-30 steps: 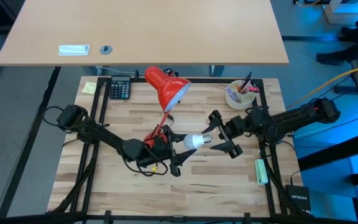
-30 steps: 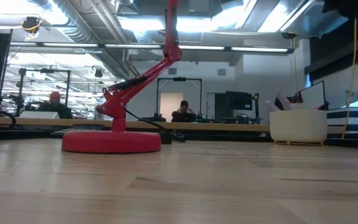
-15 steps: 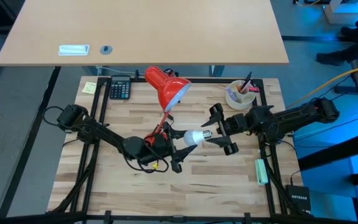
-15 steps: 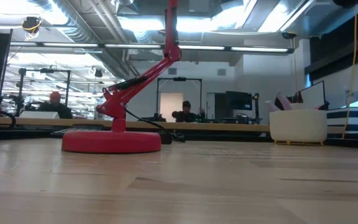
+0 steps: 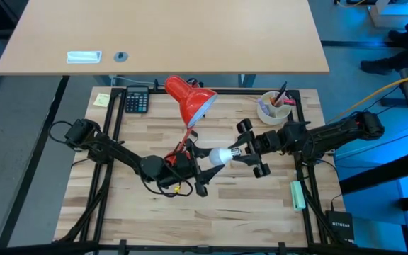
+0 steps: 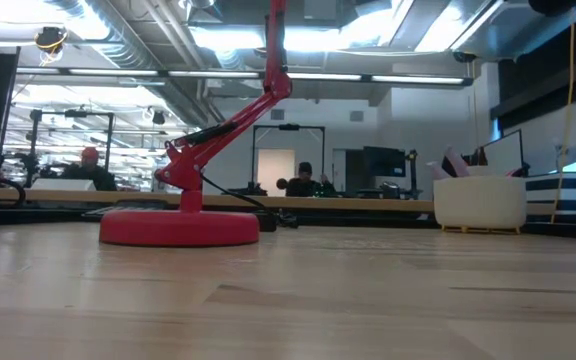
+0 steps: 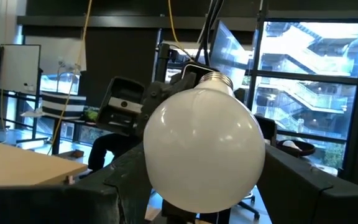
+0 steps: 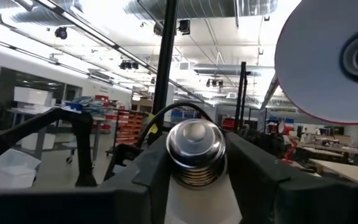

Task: Screw lightbulb
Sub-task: Insert the light bulb into the lamp

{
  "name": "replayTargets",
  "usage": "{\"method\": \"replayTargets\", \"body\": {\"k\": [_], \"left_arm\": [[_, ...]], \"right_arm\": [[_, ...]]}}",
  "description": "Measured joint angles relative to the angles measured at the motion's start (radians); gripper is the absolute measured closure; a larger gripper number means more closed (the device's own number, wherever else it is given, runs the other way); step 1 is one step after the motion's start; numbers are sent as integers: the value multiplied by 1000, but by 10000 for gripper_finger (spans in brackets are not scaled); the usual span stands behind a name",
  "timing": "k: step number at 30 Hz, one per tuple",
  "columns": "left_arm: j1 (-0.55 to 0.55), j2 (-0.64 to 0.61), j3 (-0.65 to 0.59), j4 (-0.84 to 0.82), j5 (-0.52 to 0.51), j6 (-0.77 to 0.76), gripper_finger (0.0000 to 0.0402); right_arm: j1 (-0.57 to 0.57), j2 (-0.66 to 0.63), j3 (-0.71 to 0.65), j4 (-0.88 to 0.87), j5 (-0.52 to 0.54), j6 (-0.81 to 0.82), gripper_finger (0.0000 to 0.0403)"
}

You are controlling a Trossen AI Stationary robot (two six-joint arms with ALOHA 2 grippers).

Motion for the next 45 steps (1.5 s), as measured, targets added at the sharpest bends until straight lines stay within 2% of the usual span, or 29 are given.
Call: {"method": "replayTargets", "body": {"k": [4, 7, 11, 17, 20, 22, 25, 28, 33, 38, 43, 45], "left_arm": [[0, 0, 0, -12, -28, -2, 167], [-5, 0, 0, -26, -102, -32, 167], [-29, -1, 2, -57, -131, -31, 151], [-59, -72, 1, -338, -184, -178, 95], [-72, -115, 0, -521, -180, -308, 79], [-81, -129, 0, -587, -179, -354, 75], [-91, -135, 0, -609, -178, -362, 74], [-93, -136, 0, -613, -176, -373, 73], [-86, -136, 0, -748, -167, -494, 73], [-47, -87, 0, -907, -72, -689, 73], [-25, 7, 0, -895, -33, -752, 73], [-11, 36, 0, -878, 12, -757, 73]], "right_arm": [[-1, -2, 0, -4, 5, -13, 288], [-2, -2, -1, -25, 8, 11, 289], [-2, -26, -1, -90, 9, 27, 288], [-2, -95, -2, -269, 23, 43, 288], [1, -135, -2, -351, 8, 45, 288], [1, -147, -2, -408, 9, 43, 287], [0, -158, -2, -481, 15, 45, 287], [0, -158, -1, -645, 15, 45, 287], [0, -103, -2, -904, 17, 44, 286], [0, -12, -2, -942, 18, 39, 285], [0, 63, -2, -894, 18, 31, 285], [0, 76, -2, -862, 1, 34, 285]]}}
